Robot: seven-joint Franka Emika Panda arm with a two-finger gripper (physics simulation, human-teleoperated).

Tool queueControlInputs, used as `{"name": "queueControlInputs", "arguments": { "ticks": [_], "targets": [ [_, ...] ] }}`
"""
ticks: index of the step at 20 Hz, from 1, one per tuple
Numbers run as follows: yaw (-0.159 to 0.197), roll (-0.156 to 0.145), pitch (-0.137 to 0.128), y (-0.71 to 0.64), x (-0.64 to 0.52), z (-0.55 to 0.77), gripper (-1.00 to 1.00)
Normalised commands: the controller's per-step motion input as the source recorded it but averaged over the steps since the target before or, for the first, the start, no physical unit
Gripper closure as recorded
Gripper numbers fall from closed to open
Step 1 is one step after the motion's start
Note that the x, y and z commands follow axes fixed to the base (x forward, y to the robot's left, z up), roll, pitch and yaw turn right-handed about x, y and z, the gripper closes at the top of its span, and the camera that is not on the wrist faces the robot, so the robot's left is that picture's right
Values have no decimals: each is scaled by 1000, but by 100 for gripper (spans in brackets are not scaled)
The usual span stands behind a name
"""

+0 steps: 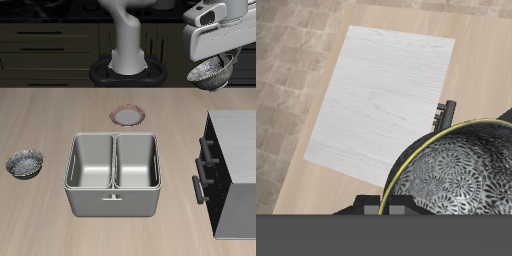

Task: Pick up the bowl on the plate and place it on top of the white cabinet

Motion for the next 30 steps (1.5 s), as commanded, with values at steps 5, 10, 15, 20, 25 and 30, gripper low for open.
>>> {"name": "queueControlInputs", "arguments": {
  "ticks": [5,10,15,20,25,30],
  "targets": [
    [16,-8,30,127,207,-125,100],
    [5,19,16,264,119,-38,100],
    [18,31,-7,316,84,22,100],
    [17,25,6,242,74,-66,100],
    [17,-3,32,27,128,-187,100],
    [14,-9,17,-40,72,-101,100]
  ]
}}
